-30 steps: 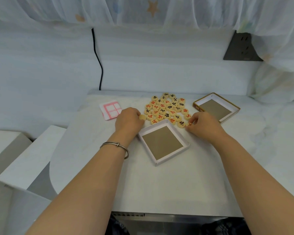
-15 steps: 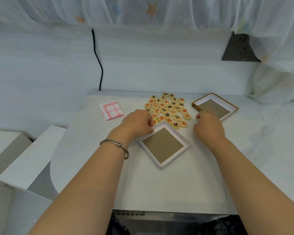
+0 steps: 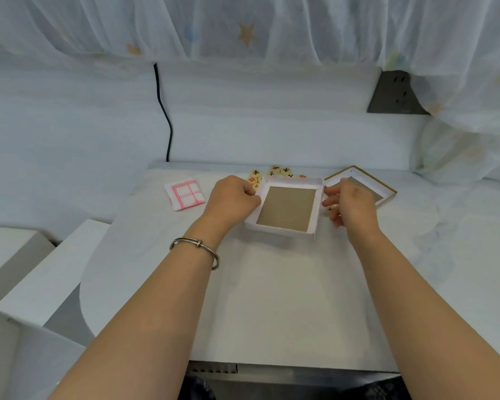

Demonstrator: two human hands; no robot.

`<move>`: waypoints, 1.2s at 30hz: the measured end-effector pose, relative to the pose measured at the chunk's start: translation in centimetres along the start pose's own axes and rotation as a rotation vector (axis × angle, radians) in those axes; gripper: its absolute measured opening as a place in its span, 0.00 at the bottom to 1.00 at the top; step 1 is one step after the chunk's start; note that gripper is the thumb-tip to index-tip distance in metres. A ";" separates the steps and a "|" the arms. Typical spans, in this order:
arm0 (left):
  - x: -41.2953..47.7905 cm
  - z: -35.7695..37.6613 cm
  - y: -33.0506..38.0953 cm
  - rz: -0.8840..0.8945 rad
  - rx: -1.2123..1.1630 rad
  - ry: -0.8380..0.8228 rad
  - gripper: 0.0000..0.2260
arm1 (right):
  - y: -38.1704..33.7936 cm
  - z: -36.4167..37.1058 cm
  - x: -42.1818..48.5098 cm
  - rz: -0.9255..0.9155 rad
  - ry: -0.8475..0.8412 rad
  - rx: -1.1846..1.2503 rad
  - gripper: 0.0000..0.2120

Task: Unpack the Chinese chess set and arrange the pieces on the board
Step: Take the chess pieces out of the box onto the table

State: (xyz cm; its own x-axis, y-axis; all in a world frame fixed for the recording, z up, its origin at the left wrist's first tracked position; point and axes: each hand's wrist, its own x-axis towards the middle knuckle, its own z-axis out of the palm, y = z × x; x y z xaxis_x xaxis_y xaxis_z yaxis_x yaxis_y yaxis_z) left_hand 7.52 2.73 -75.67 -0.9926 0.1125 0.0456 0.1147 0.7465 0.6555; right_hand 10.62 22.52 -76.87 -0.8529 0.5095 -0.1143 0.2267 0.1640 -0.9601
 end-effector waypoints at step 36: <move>1.7 6.9 -1.9 -0.009 0.272 0.145 0.22 | 4.6 2.6 0.9 -0.367 -0.200 -0.806 0.31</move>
State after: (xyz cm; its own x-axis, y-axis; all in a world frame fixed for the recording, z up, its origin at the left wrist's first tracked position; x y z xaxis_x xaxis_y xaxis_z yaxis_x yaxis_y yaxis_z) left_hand 5.89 6.07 -82.02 -0.9867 0.0251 0.1603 0.0929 0.8974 0.4314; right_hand 9.74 21.56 -82.08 -0.9851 0.1649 0.0491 0.1209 0.8666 -0.4841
